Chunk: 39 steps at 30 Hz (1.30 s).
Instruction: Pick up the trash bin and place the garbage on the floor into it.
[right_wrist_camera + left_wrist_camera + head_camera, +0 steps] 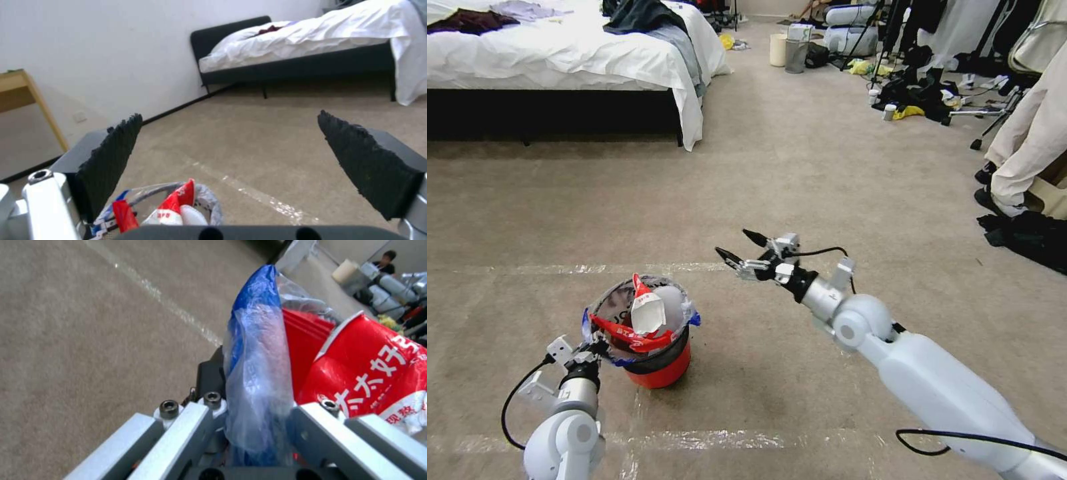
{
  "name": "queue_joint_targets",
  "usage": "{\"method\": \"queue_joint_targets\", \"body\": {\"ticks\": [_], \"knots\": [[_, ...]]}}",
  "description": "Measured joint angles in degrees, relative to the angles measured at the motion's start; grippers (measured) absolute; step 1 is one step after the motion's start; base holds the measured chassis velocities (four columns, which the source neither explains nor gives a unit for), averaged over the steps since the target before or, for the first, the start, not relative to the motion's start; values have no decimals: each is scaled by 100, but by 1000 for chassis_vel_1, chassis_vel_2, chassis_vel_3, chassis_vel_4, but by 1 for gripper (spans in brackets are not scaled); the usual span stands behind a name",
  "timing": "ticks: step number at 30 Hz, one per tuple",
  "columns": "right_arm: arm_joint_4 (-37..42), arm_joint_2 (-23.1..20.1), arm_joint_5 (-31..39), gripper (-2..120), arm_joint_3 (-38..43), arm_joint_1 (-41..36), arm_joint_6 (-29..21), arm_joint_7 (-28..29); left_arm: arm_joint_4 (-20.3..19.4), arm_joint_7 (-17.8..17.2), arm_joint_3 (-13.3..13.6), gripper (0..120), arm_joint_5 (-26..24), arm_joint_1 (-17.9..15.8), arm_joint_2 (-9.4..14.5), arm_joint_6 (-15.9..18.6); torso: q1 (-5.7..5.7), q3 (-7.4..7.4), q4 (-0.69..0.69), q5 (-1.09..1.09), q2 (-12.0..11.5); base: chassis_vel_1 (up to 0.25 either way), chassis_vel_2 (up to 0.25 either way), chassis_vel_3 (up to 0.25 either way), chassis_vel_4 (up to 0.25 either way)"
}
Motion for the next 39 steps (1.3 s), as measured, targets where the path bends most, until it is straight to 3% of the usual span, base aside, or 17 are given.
{"method": "queue_joint_targets", "body": {"ticks": [9, 28, 36, 39], "knots": [[-81, 10, -56, 100, 146, -119, 66, -96, 339, 76, -5, 4, 154, -108, -26, -60, 0, 0, 1, -2, 0, 0, 0, 0, 0], [-296, 108, -181, 100, 195, -217, 149, -228, 404, 113, -17, 4, 244, -73, -18, -87, 0, 0, 1, -1, 0, 0, 0, 0, 0], [-360, 110, -238, 100, 252, -296, 172, -285, 401, 193, -8, 29, 257, -66, -1, -99, 0, 0, 1, -1, 0, 0, 0, 0, 0], [-390, 128, -257, 100, 254, -325, 185, -306, 382, 253, -6, 45, 257, -43, 7, -122, 0, 0, 1, -2, 0, 0, 0, 0, 0]]}}
